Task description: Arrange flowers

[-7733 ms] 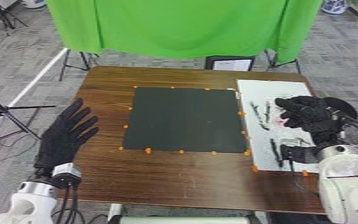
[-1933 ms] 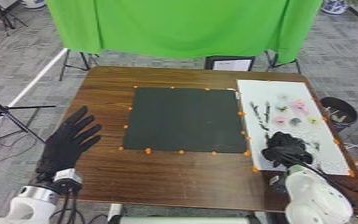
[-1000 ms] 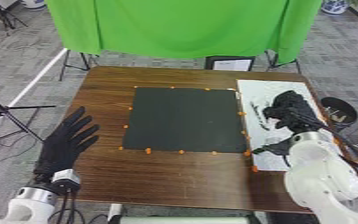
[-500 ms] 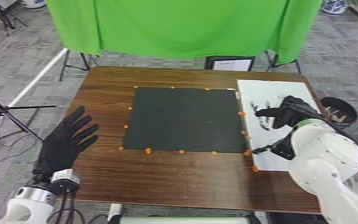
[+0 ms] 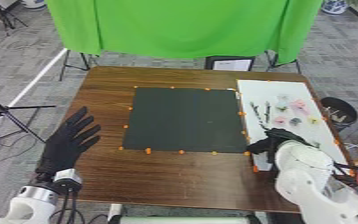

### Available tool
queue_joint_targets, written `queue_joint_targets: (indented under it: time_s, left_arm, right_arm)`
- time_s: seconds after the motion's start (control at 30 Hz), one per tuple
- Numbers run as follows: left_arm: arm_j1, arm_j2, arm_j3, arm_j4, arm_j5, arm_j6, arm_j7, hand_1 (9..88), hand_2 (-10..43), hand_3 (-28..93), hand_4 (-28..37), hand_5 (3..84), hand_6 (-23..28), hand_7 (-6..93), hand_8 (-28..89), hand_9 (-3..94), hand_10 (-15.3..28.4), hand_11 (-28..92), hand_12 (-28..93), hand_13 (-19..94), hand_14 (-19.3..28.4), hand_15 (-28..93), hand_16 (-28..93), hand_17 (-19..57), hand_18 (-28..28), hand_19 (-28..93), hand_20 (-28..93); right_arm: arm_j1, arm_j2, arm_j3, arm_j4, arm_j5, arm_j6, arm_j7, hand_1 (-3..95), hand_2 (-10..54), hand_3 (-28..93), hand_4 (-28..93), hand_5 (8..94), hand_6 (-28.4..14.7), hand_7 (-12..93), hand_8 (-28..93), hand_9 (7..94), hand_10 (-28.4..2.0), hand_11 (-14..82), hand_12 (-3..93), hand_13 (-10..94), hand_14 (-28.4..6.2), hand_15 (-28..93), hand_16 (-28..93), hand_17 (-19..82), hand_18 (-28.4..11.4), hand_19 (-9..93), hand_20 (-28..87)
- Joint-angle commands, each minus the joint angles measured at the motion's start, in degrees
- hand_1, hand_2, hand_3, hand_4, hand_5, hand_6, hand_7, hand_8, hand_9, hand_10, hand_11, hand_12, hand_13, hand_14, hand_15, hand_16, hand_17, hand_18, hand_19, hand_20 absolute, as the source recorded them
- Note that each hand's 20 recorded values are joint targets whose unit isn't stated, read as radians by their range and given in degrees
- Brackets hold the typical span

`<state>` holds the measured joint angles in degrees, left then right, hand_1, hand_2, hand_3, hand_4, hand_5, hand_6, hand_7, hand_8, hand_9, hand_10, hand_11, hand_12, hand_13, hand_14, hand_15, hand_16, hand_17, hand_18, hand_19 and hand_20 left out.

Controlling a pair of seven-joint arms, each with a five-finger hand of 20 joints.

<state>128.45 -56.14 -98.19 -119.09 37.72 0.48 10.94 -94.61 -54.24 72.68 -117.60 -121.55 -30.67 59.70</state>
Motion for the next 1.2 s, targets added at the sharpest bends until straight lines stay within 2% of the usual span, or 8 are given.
queue_joint_targets:
  time_s: [0.03,0.17,0.43,0.63,0.8,0.93,1.0,1.2]
  left_arm:
    - [0.2,0.11,0.38,0.38,0.26,-0.59,-0.87,24.4,-7.4,67,-28.3,23.7,2.5,18.3,-11,21.5,10.3,13,20,18,15.3,23,2,-10.8,23.3,38,9]
    - [0.0,0.14,0.56,0.51,0.22,-0.69,-1.23,24.5,-7.2,67,-28.3,23.7,2.5,18.3,-11,21.5,10.3,13,20,18,15.3,23,2,-10.8,23.3,38,9]
    - [0.0,-0.09,0.74,0.52,0.20,-0.71,-1.31,24.4,-7.2,67,-28.3,23.6,2.4,18.5,-11,21.6,10.3,13,20,18,15.3,23,2,-10.8,23.3,37,9]
    - [0.4,-0.34,0.92,0.35,0.06,-0.25,-0.97,24.5,-7.0,67,-28.3,23.7,2.5,18.4,-11,21.6,10.3,13,20,18,15.3,23,2,-10.8,23.3,37,9]
    - [0.8,-0.85,0.68,0.00,0.15,-0.05,-0.70,24.4,-6.8,67,-28.3,23.6,2.5,18.4,-11,21.6,10.4,13,19,18,15.3,23,1,-10.8,23.3,37,9]
    - [0.6,-1.00,0.57,-0.03,0.19,0.02,-0.64,24.5,-6.7,67,-28.3,23.6,2.4,18.6,-11,21.6,10.3,13,20,18,15.3,23,2,-10.8,23.2,37,9]
    - [0.6,-1.01,0.55,-0.04,0.09,-0.03,-0.70,24.6,-6.6,67,-28.3,23.6,2.5,18.5,-11,21.6,10.3,13,20,18,15.3,23,2,-10.8,23.2,38,9]
    - [0.7,-0.89,0.47,-0.13,0.05,0.07,-0.55,24.4,-6.5,67,-28.3,23.7,2.6,18.4,-11,21.6,10.3,13,20,18,15.4,23,2,-10.8,23.2,38,9]
  right_arm:
    - [-2.2,-1.3,-3.0,3.7,-5.0,3.7,-3.3,31.6,-9.5,73,-28,92.7,2.8,30,-8,93.7,-6.5,70.9,51.0,88,-8.5,84,40,55,-24.4,93,73]
    - [-3.4,-1.7,-3.0,3.7,-5.6,4.4,-5.0,42.8,-9.5,70,-28,88.9,2.4,24,10,93.6,-6.1,68.9,54.5,87,-7.9,83,42,53,-23.8,93,72]
    - [-7.0,-0.8,-1.5,3.9,-8.3,6.9,-12.6,49.9,-9.5,78,-28,86.7,1.3,24,13,91.4,-6.6,69.2,54.9,84,-8.5,84,42,49,-23.7,93,70]
    - [-9.5,1.1,-1.8,5.6,-12.0,18.6,-20.4,46.6,-9.5,86,-23,76.5,-2.6,41,17,85.9,-6.0,73.3,57.6,78,-8.4,87,45,44,-22.3,93,69]
    - [-11.3,2.5,-0.7,4.2,-12.4,24.5,-23.4,42.0,-9.5,89,-12,70.2,-6.0,57,16,84.5,-6.0,75.0,58.5,77,-8.7,88,44,43,-22.3,93,69]
    - [-12.1,3.4,0.2,1.8,-12.4,27.6,-22.5,35.8,-9.5,93,-2,71.5,-8.3,61,16,85.5,-6.2,77.5,57.6,78,-9.0,89,43,44,-22.9,93,70]
    - [-11.9,3.8,0.7,0.2,-12.8,26.7,-20.8,32.3,-9.5,93,5,73.5,-8.2,60,18,87.0,-6.6,77.9,57.7,79,-9.2,89,43,45,-23.6,93,71]
    - [-11.3,4.4,2.4,-3.1,-11.5,28.0,-20.0,29.1,-9.5,93,13,76.9,-8.3,58,19,89.3,-6.7,78.1,57.8,82,-9.3,89,43,48,-24.0,93,73]
